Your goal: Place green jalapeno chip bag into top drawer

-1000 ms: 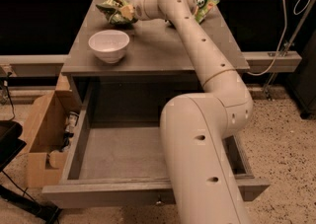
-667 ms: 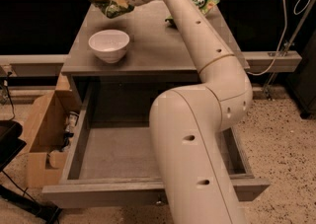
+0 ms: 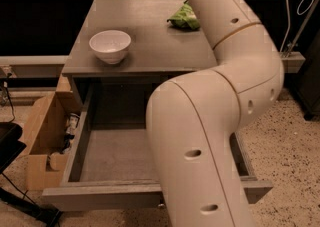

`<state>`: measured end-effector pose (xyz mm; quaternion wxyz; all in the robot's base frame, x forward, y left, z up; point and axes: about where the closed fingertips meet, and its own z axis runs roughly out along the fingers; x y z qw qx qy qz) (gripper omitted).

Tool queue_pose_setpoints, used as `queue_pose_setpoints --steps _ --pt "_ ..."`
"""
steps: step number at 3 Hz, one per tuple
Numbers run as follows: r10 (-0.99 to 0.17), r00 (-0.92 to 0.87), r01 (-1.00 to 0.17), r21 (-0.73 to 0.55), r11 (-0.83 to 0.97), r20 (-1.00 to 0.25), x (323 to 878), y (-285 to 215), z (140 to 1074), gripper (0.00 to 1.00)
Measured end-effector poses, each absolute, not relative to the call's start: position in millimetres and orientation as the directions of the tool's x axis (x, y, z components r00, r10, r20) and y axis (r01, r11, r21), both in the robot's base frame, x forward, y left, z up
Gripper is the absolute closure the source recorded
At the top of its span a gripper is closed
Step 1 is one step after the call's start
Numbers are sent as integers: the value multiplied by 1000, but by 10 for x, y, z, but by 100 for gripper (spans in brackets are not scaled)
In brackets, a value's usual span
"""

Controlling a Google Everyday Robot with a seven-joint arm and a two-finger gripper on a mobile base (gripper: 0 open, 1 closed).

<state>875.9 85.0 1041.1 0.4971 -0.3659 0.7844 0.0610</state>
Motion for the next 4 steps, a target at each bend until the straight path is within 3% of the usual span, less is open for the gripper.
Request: queue_pose_setpoints --steps 3,4 --pt "-219 -439 -303 -86 949 -872 6975 -553 11664 100" --pt "32 -427 -242 148 959 -904 5836 -741 11964 100"
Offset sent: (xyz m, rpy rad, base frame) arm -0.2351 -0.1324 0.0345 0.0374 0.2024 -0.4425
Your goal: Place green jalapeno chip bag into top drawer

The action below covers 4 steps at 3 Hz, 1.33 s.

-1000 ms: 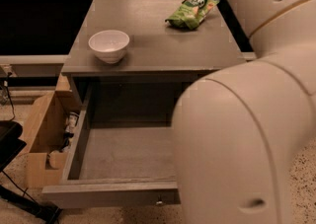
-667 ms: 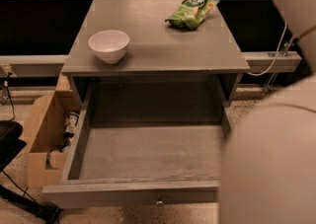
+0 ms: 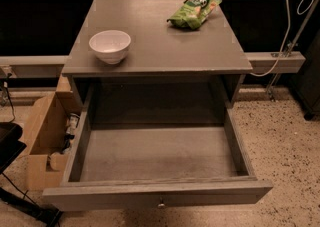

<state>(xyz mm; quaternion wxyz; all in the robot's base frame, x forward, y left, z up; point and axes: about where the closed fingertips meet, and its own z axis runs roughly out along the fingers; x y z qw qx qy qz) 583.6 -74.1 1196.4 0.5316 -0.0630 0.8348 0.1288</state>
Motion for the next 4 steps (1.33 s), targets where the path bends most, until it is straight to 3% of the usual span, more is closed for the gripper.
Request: queue_pose_setpoints --steps 2,4 --pt "237 -469 -154 343 927 -851 4908 -1082 11539 100" --pt "260 -611 -147 431 890 -747 4942 -983 10106 100"
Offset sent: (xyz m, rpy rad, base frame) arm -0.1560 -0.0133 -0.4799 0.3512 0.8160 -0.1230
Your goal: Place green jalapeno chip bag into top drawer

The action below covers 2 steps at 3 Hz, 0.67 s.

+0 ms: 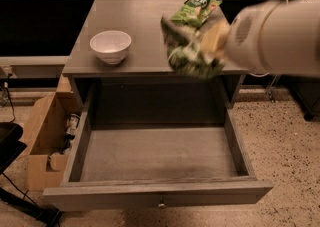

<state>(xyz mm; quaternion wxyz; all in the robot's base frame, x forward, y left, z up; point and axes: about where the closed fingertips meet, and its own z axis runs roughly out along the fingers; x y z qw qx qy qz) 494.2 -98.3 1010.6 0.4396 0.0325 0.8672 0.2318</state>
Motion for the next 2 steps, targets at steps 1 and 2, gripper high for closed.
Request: queue_pose_setpoints --steps 1,2 --pt "278 -775 -76 520 851 -568 4969 -834 8645 100" --pt "271 -886 22 551 834 -376 4843 -821 7245 100"
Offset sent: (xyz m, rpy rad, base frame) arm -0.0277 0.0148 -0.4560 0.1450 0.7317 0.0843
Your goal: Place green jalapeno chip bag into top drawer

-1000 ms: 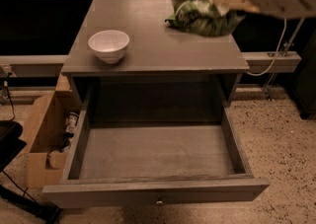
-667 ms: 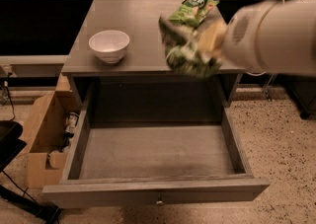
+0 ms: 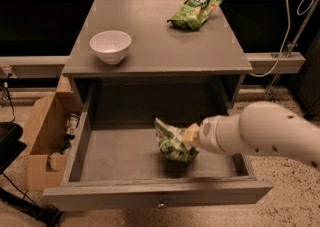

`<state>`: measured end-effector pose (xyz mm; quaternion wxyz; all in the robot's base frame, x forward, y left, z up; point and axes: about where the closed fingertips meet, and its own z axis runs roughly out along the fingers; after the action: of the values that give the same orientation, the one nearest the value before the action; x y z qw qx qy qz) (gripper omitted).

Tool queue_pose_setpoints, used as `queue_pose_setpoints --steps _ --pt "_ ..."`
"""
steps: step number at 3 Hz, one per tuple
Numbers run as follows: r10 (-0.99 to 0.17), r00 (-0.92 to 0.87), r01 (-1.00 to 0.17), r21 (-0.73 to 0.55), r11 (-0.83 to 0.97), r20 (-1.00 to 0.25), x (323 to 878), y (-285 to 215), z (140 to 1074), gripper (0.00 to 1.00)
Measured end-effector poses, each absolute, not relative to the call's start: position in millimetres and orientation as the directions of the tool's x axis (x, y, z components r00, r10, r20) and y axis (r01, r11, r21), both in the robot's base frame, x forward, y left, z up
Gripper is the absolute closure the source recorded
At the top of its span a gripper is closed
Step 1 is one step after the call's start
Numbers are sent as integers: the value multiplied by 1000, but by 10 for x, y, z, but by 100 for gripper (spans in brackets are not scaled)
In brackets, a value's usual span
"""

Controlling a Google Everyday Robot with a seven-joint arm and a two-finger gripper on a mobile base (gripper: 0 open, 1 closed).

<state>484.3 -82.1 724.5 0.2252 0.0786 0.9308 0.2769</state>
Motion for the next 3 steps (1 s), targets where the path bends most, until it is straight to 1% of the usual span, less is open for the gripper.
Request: queue_pose_setpoints --steps 1,3 --pt "275 -910 57 563 824 -309 4819 -810 6896 74" --pt "270 -911 52 562 825 -313 4816 -788 6914 27"
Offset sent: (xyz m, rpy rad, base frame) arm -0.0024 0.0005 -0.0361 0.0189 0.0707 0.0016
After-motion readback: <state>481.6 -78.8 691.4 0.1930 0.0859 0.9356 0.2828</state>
